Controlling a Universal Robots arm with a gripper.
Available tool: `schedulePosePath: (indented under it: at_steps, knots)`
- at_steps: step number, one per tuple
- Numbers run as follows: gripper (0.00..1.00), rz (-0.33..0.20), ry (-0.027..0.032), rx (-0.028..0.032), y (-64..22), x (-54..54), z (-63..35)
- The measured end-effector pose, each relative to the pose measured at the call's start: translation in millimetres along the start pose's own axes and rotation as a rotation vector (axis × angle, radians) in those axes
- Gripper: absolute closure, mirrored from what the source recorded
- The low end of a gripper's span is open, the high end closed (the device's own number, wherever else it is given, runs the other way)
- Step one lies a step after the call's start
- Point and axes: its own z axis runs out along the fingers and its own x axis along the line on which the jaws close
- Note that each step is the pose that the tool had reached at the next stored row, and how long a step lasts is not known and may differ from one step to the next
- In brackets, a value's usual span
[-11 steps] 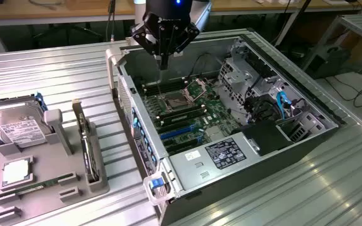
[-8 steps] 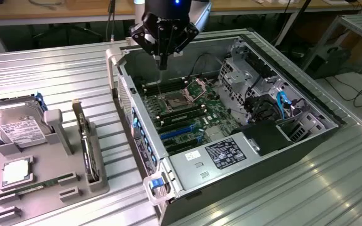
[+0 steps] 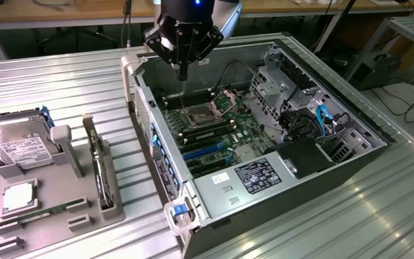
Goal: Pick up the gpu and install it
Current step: 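Reach for the gpu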
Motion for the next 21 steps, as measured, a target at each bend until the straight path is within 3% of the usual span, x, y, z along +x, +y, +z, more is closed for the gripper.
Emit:
schedulePosePath:
  at_steps: [21]
  knots:
    - [0.89,0.000,0.0000,0.0000,-1.4,16.8,-0.4]
